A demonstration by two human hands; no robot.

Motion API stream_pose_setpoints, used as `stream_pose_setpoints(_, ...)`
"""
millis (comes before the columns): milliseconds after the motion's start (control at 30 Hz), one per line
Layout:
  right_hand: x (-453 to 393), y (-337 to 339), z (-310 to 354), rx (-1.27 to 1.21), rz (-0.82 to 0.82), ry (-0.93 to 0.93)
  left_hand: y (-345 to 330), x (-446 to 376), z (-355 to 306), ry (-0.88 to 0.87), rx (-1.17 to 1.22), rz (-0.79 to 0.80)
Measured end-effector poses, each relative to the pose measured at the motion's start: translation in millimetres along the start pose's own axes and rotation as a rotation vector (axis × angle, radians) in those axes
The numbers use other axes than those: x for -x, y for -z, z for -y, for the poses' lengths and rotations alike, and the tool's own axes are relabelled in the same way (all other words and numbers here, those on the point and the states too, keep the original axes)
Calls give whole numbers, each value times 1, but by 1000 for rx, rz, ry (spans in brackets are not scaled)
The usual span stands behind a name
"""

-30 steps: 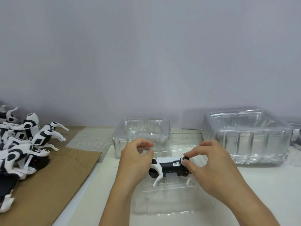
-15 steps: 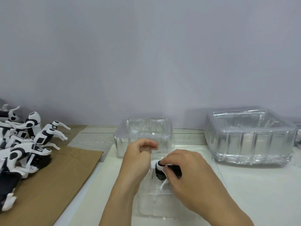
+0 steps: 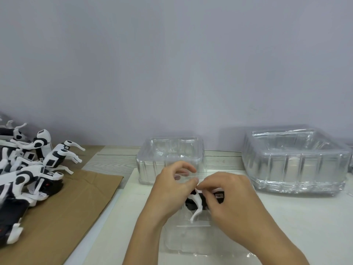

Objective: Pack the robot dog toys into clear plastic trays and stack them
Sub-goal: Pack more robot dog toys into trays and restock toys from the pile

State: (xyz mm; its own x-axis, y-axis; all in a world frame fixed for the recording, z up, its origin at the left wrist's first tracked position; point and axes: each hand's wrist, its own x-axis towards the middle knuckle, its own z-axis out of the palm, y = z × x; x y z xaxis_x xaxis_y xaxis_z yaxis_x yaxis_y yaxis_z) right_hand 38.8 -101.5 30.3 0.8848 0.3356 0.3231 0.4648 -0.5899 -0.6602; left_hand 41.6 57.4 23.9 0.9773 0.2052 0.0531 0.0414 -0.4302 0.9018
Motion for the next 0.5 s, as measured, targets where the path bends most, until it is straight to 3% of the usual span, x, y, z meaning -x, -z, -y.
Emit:
stream_pose_setpoints(100, 0, 9, -9, 96, -102, -57, 1, 3, -4, -30, -83, 33)
stream_pose_setpoints(200, -1, 20, -18, 255, -84, -154, -2, 6, -8, -62, -227, 62)
stream_pose_setpoints(500, -2, 15, -21, 229, -49, -232, -11, 9, -18, -45, -493, 67)
